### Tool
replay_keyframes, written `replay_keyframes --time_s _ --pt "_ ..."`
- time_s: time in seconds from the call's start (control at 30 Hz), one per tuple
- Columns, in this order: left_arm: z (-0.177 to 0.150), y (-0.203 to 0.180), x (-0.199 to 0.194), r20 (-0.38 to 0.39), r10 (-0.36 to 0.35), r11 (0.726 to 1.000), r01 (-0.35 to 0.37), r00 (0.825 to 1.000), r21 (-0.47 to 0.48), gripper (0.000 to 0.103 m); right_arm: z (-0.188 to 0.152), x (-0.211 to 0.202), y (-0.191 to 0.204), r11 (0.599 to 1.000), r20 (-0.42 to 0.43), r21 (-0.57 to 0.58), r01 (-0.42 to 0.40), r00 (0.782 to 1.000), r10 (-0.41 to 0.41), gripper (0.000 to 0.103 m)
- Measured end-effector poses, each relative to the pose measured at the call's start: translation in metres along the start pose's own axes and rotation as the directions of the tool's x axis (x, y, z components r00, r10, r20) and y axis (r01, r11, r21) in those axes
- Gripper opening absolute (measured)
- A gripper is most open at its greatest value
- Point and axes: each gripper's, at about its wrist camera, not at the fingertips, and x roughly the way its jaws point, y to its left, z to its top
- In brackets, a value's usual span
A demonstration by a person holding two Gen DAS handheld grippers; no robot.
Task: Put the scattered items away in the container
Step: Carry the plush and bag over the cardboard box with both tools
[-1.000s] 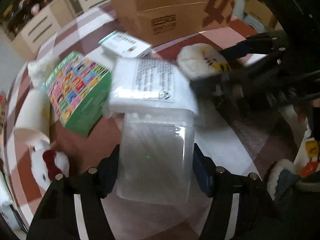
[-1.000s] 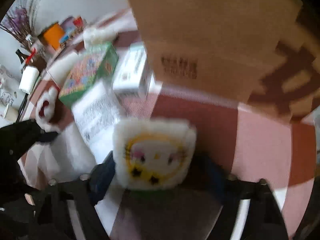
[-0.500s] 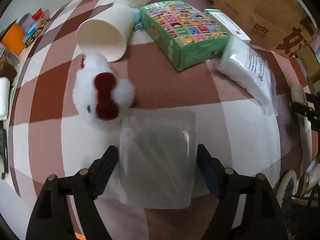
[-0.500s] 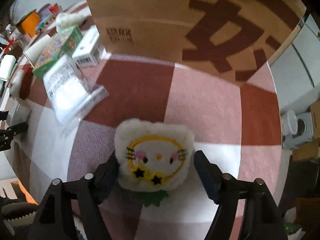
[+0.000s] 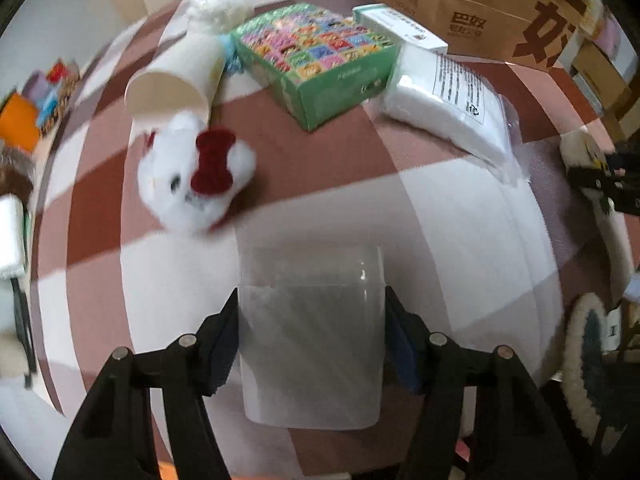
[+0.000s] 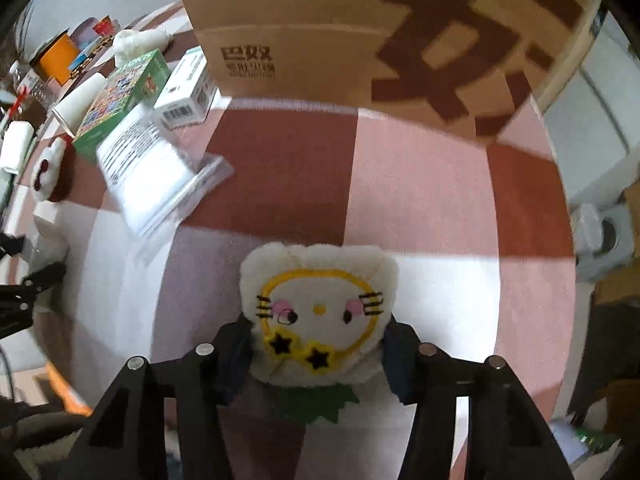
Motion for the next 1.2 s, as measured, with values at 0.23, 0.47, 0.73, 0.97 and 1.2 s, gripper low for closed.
replay_keyframes --time_s 0.23,0.47,0.73,0.97,1.2 --pt "0.025 0.024 -0.057 0.093 -0.032 0.996 0.039 0.995 -0.078 0.065 0.023 -0.079 0.006 1.000 0.120 -0.008 0.023 0.993 -0.022 0.055" --pt "0.094 0.007 -0.152 0.305 -0.038 0.992 0.073 0.952 -0.104 0.065 0.072 -0.145 -0.028 1.000 0.370 0.023 0.020 0.929 -0.027 0.055" --pt "0.164 -0.055 -0.227 0.454 -0.114 0.993 0.110 0.884 0.035 0.065 0.106 -0.210 -0.038 0.996 0.536 0.087 0.018 0.842 -0.062 0.055" --pt "0.189 -0.106 -0.243 0.489 -0.150 0.988 0.108 0.859 0.113 0.065 0.119 -0.230 -0.051 0.993 0.582 0.096 0.061 0.807 -0.106 0.055" --pt "0.214 -0.131 -0.229 0.450 -0.145 0.986 0.091 0.881 0.140 0.065 0.139 -0.224 -0.063 0.992 0.574 0.106 0.065 0.811 -0.115 0.055"
